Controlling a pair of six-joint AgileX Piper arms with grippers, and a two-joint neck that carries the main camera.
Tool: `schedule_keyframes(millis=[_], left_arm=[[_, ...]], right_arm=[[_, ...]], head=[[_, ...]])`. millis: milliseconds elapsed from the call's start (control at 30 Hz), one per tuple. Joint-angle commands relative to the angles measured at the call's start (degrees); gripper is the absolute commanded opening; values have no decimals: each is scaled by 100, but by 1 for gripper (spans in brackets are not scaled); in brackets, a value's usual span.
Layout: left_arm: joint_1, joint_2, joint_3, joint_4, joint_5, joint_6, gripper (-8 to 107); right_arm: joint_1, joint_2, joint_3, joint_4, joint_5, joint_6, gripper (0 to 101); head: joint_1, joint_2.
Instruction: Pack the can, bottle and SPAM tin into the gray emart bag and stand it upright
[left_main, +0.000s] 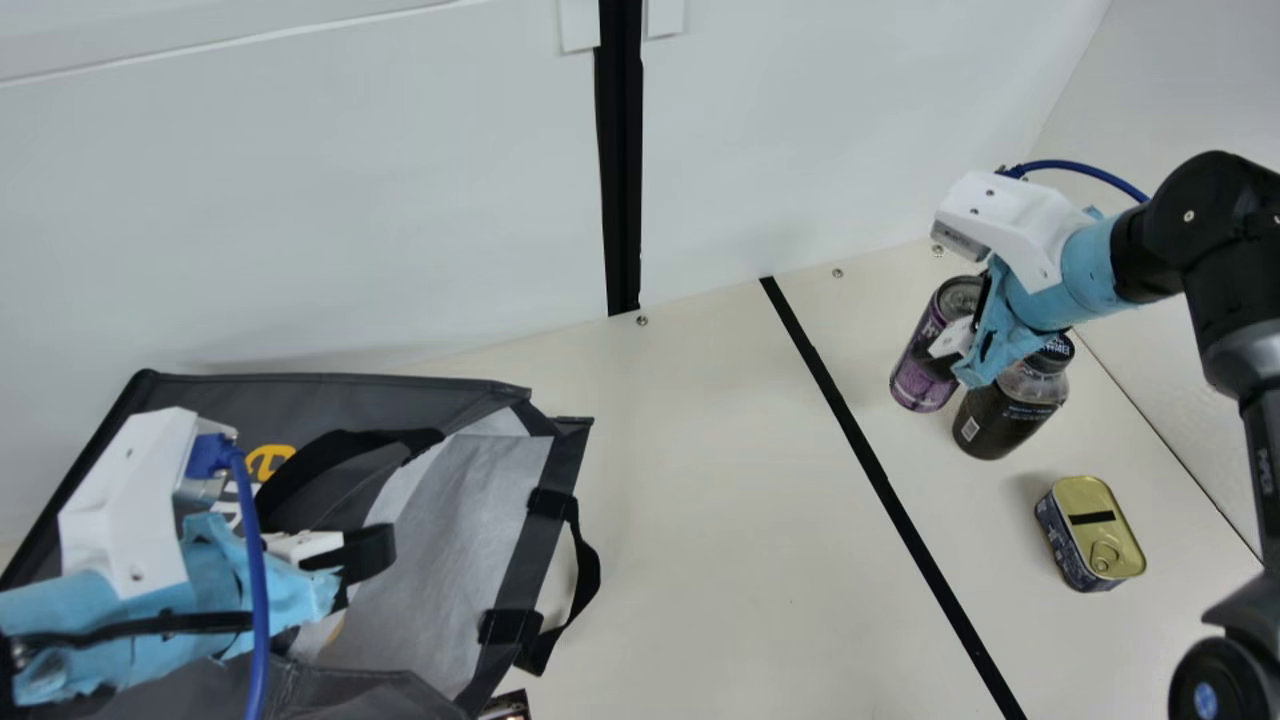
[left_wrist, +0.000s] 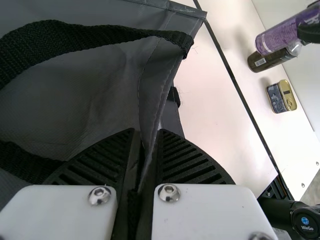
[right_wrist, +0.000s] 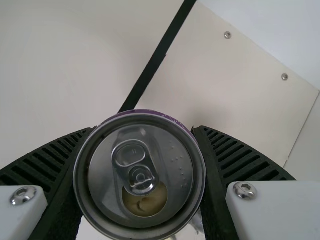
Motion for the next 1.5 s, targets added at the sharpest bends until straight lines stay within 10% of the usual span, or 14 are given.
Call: schedule_keyframes(millis=[0, 1467], left_arm=[[0, 0, 0, 0, 0, 0, -8], [0, 0, 0, 0, 0, 0, -8]], right_arm=[[-10, -139, 215, 33, 6, -71, 0], [467, -2036, 2778, 778, 6, -1033, 0]], head=[[-130, -5], [-130, -5]])
